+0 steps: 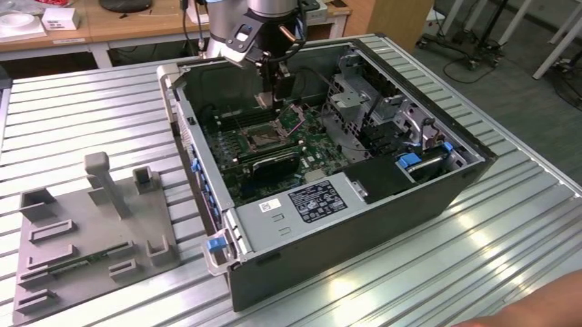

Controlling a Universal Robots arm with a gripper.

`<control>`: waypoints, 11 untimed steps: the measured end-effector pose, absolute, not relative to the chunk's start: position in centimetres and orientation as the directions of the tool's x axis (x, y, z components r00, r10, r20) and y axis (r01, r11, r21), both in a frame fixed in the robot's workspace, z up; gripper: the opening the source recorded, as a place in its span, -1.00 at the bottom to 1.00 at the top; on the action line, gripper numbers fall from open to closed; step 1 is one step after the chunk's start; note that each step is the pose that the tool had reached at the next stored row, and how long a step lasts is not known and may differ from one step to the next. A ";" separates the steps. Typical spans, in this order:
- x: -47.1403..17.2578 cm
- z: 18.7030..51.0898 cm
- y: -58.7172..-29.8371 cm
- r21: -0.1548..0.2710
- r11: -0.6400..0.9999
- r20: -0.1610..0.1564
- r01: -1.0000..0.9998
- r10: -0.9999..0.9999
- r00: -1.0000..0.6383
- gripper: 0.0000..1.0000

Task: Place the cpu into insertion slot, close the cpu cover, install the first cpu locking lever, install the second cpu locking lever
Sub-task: 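Place the cpu into insertion slot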

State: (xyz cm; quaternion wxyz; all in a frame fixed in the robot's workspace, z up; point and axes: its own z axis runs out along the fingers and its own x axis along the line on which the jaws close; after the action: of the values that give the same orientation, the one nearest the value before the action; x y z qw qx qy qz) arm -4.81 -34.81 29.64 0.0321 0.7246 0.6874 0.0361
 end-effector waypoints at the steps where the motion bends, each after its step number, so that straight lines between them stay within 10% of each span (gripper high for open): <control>1: -4.8 29.6 -34.8 0.096 -0.053 0.008 0.994 0.999 0.052 0.08; 11: -4.8 29.6 -34.8 0.089 -0.053 0.008 0.995 0.999 0.053 0.08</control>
State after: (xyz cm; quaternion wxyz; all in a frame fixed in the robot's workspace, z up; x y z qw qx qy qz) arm -4.81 -34.81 29.61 0.0295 0.7249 0.6875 0.0334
